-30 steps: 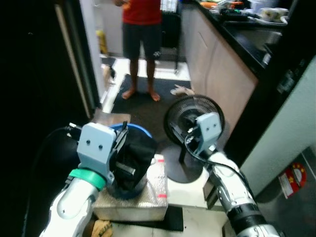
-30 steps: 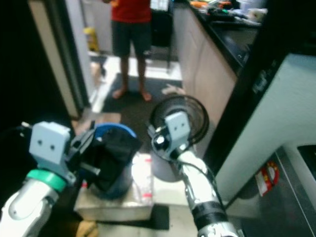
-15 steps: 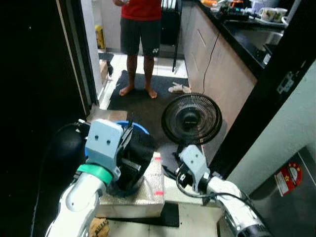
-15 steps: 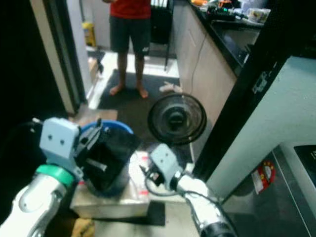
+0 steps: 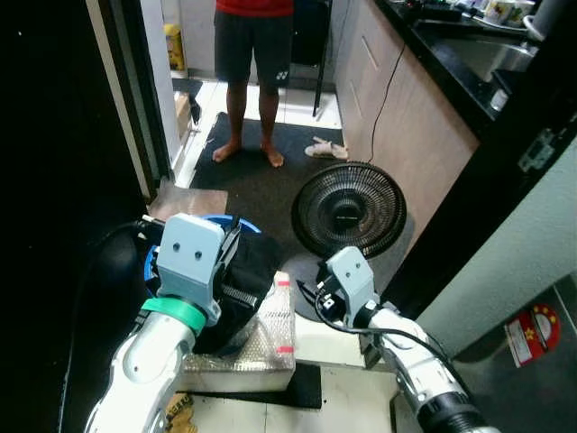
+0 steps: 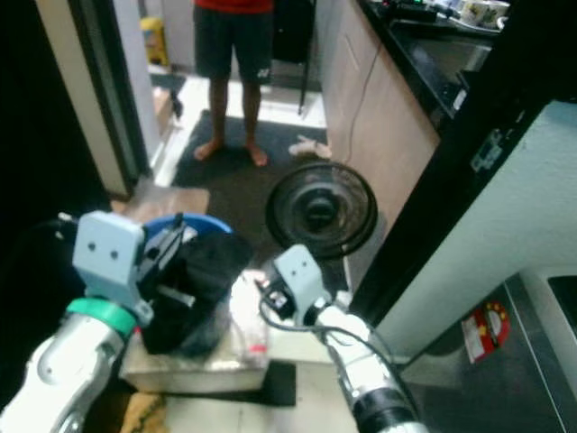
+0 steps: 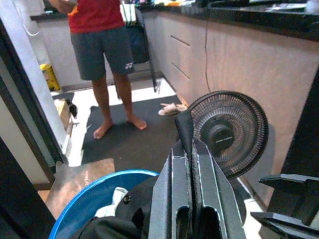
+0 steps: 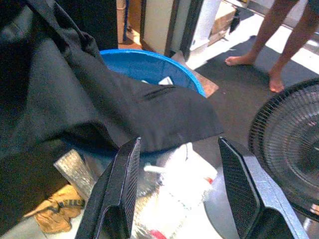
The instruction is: Clothes washing
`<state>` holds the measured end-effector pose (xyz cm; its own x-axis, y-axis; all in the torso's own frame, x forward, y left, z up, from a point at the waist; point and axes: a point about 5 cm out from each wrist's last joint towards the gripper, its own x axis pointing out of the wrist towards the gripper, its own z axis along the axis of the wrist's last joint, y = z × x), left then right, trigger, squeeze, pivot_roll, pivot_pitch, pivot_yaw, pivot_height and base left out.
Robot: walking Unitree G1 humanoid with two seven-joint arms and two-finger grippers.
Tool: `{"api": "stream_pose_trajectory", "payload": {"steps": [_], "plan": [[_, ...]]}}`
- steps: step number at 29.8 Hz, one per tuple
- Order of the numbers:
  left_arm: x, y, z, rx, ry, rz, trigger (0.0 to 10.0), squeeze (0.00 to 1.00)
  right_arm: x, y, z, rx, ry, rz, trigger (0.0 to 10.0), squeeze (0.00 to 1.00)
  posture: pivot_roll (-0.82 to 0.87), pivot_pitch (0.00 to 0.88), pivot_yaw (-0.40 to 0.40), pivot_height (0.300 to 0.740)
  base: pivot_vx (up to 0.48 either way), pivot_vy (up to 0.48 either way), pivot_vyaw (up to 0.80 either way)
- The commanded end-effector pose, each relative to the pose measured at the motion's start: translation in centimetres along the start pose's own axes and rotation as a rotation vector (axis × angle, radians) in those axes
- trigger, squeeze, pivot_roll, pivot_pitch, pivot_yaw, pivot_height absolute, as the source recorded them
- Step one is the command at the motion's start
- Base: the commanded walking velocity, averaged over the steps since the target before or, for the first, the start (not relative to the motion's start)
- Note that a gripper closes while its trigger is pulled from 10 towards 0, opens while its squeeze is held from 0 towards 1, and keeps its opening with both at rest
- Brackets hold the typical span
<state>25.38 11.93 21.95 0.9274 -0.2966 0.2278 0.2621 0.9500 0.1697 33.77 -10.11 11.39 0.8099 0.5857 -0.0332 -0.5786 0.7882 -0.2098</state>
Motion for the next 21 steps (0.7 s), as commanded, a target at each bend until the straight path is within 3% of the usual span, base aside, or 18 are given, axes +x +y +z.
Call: {"api": "stream_pose_trajectory", "payload": {"steps": [1,8,21], "plan": [[-0.1,0.0,-0.3,0.007,0.015,0.006,10.0,0.0,-0.2,-0.3,-0.4,0.022,0.008,-0.023,10.0,0.0,0.06,0.111,-0.051,0.74,0.0,0.0,0.0],[0.8,0.2,-0.5,0.012,0.012,0.043,10.0,0.0,0.0,-0.8,1.0,0.091,-0.079,-0.087,10.0,0.0,0.05,0.103,-0.045,0.74,0.0,0.0,0.0],[1.5,0.2,-0.9,0.019,0.025,0.058,10.0,0.0,0.2,-0.5,1.3,0.097,-0.103,-0.083,10.0,0.0,0.04,0.1,-0.038,0.74,0.0,0.0,0.0]]}}
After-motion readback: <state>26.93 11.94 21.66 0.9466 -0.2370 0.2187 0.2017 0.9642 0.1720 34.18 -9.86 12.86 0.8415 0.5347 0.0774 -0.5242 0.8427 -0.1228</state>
